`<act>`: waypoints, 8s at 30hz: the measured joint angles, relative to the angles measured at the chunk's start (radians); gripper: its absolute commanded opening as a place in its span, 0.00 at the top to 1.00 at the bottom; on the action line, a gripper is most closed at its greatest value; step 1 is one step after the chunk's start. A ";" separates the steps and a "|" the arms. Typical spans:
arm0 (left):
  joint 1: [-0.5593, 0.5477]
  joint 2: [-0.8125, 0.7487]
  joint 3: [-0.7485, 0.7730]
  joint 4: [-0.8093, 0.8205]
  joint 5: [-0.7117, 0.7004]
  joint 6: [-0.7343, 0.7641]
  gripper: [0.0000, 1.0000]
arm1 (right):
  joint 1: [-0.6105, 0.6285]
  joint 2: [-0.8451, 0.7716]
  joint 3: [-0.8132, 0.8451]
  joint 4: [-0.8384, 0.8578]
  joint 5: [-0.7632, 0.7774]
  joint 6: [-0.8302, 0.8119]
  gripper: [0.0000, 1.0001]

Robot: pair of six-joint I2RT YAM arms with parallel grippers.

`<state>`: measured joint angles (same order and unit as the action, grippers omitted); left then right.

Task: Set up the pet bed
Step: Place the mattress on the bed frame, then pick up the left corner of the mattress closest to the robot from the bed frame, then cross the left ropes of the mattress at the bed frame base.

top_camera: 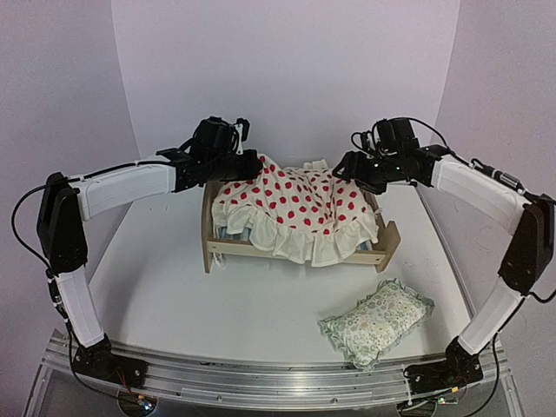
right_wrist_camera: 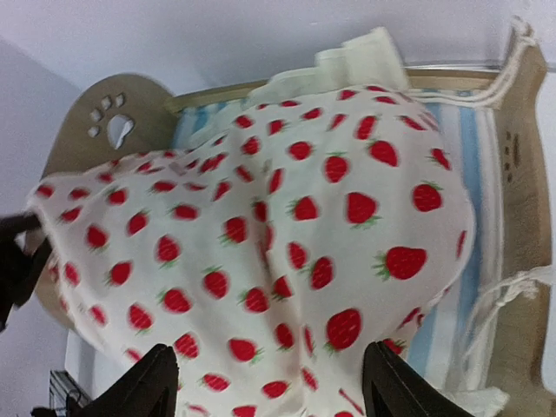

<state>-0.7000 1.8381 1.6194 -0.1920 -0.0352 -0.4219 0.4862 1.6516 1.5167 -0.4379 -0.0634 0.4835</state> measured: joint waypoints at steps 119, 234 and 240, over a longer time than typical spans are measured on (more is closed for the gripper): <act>-0.068 -0.614 -0.730 0.156 0.078 0.392 0.24 | 0.301 0.216 -0.008 0.337 0.170 0.027 1.00; -0.175 -0.487 -0.738 0.183 -0.172 0.696 1.00 | 0.289 0.279 0.065 0.295 0.130 0.059 1.00; -0.175 -0.507 -0.700 0.131 -0.193 0.621 1.00 | 0.289 0.328 0.107 0.294 0.119 0.055 1.00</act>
<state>-0.8753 1.3308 0.9196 -0.0606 -0.2284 0.1992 0.7750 1.9798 1.6237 -0.1443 0.0559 0.5385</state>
